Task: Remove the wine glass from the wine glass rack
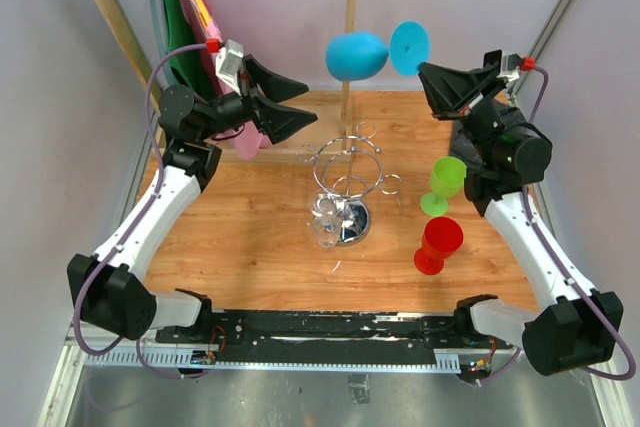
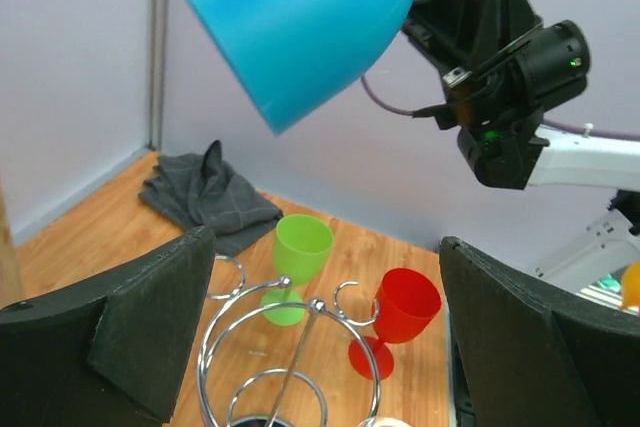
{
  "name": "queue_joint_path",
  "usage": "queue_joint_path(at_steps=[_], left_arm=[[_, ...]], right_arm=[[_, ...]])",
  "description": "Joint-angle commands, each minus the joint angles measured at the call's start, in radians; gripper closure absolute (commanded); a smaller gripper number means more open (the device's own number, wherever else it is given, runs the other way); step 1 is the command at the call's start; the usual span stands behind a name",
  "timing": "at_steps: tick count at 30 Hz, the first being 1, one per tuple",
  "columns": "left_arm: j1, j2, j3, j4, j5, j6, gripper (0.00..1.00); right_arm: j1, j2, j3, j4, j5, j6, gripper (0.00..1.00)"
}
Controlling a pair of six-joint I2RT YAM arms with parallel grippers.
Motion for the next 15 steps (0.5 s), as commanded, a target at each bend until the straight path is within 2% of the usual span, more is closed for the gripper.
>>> queue_joint_path(at_steps=[1,6,10,15], left_arm=[[0.004,0.036,0.014,0.252,0.173,-0.088,0.01],[0.005,0.065,0.04,0.297,0.232,-0.098,0.01],[0.004,0.089,0.027,0.452,0.249,-0.209,0.01],[0.004,0.098,0.043,0.492,0.246,-0.239,0.01]], right_arm=[[0.071,-0.059,-0.046,0.066,0.026,-0.081,0.99],[0.127,-0.065,-0.059,0.09,0.041,-0.126,0.99],[0.164,-0.065,-0.055,0.097,0.04,-0.152,0.99],[0.173,-0.078,-0.067,0.114,0.034,-0.16,0.99]])
